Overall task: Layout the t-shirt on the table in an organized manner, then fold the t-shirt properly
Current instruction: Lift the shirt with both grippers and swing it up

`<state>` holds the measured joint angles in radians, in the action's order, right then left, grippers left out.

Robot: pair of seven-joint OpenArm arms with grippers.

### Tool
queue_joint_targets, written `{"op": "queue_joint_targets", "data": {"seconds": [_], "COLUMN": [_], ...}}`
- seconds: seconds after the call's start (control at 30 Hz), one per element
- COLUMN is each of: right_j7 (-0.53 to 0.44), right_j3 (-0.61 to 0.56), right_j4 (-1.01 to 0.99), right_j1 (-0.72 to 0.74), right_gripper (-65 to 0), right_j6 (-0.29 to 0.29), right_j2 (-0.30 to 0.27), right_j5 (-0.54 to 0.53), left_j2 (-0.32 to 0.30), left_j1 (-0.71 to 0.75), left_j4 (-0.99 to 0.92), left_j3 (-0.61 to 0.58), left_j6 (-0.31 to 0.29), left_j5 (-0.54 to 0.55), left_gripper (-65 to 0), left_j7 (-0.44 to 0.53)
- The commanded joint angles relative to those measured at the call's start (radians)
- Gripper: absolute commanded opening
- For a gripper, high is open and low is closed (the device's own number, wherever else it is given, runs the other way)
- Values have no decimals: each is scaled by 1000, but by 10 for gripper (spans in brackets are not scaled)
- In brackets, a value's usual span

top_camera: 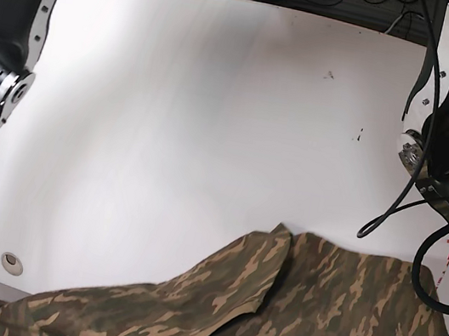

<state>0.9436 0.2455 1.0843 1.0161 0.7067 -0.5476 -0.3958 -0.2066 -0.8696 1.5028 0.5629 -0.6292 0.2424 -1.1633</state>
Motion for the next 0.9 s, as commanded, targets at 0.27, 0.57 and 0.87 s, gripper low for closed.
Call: {"op": "queue_joint_targets", "data": {"seconds": [0.27,0.57,0.87], "right_j7": [-24,-22,-18], "right_j3": [-73,-74,-70], "right_j4": [-48,-48,-45], "right_j1": [241,244,206], "right_gripper": [-650,-650,-650], "right_j6": [-9,-9,-9], "right_j2": [-84,-101,-105], "right_j5": [8,8,1], "left_j2": [-14,-15,-15], "left_j1": [-73,-132,-148], "left_j4": [118,83,65], "left_j3": [26,27,27], "left_j6": [12,12,12], "left_j5": [-15,-15,-10], "left_gripper": [-650,-650,-650], "left_j7": [13,13,15]}}
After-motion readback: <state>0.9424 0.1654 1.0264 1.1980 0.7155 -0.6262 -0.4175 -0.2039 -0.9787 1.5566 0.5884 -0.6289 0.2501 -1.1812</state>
